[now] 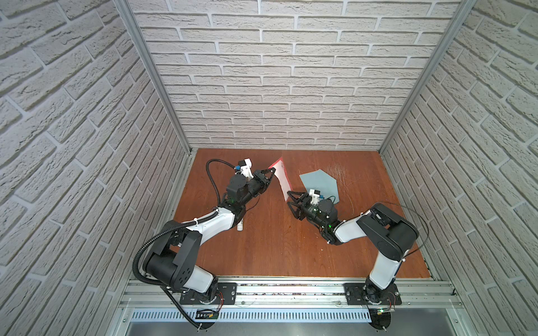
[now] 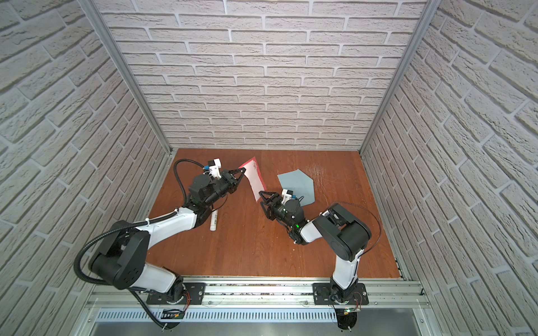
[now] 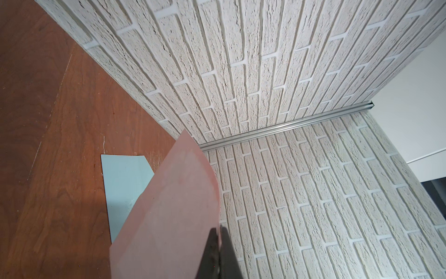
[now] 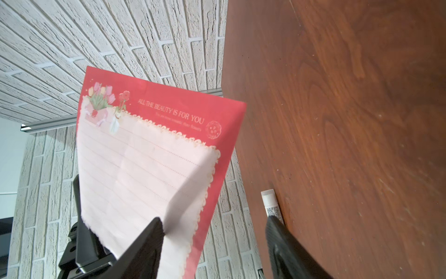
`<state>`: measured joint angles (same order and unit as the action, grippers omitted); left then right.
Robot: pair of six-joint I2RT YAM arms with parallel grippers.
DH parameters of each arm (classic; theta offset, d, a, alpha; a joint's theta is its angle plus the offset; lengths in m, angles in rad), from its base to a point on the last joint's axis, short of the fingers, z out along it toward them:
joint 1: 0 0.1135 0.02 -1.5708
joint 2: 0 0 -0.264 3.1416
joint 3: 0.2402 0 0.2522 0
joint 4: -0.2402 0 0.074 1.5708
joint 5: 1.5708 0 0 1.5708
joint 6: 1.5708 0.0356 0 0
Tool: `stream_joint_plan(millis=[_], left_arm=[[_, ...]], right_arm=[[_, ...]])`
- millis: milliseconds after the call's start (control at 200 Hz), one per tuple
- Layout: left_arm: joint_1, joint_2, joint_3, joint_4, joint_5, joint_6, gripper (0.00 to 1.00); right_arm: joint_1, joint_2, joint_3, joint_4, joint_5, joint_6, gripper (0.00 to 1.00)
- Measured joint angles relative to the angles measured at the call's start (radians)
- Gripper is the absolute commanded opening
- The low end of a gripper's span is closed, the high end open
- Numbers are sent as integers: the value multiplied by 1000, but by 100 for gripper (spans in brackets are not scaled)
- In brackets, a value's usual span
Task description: Place the letter into the envelope and seal it
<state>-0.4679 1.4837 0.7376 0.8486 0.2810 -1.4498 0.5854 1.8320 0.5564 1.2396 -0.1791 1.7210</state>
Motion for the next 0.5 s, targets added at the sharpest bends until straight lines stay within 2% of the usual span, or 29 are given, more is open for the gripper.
stream_joint_plan(millis=[345, 500], left_arm=[[0, 42, 0, 58, 0, -33, 0], [0, 47, -6, 88, 1, -48, 0]], right_arm=[[1, 3, 1, 96, 7, 8, 64], [1, 3, 1, 104, 14, 6, 57]])
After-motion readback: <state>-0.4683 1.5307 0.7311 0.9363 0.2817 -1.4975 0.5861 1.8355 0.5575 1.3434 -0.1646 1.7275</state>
